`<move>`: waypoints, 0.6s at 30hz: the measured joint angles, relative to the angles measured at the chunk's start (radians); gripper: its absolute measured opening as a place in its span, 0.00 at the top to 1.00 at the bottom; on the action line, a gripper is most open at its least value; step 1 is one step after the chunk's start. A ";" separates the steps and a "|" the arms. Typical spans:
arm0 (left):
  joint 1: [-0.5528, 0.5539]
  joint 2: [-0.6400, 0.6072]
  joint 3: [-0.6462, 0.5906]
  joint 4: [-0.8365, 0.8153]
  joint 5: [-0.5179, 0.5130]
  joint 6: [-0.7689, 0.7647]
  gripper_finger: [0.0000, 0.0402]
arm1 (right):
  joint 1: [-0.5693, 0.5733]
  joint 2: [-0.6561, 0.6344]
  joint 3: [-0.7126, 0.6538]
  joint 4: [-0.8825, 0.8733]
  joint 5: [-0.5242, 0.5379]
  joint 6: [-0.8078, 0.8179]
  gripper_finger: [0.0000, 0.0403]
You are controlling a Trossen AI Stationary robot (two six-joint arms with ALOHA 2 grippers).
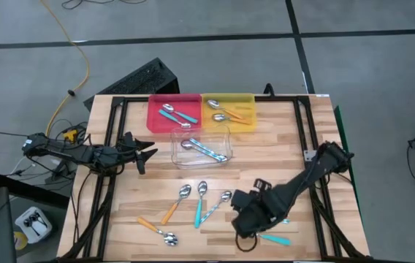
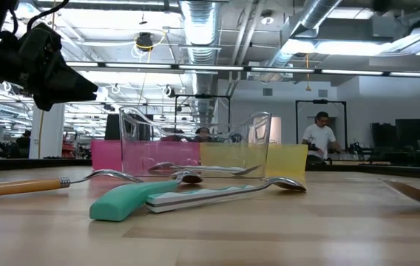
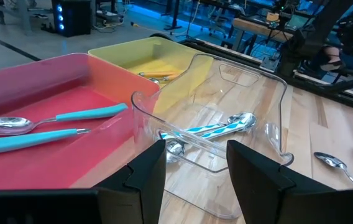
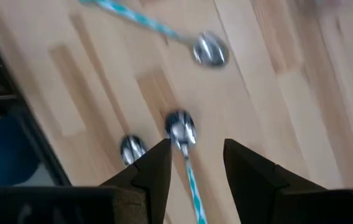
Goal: Sort silverware by color (type)
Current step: Put the green patterned spoon into the transparent bin
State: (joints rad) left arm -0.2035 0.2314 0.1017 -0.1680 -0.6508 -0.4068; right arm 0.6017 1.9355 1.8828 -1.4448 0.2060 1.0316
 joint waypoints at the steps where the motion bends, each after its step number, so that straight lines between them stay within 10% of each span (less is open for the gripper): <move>1: 0.000 0.000 0.000 0.000 0.000 0.000 0.62 | 0.010 0.014 0.000 -0.012 -0.012 0.029 0.58; 18: 0.000 0.000 0.000 -0.002 -0.012 -0.003 0.62 | 0.047 0.073 0.000 -0.089 0.036 -0.036 0.63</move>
State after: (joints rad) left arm -0.2035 0.2312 0.1014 -0.1699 -0.6629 -0.4101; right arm 0.6491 2.0087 1.8828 -1.5333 0.2420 0.9952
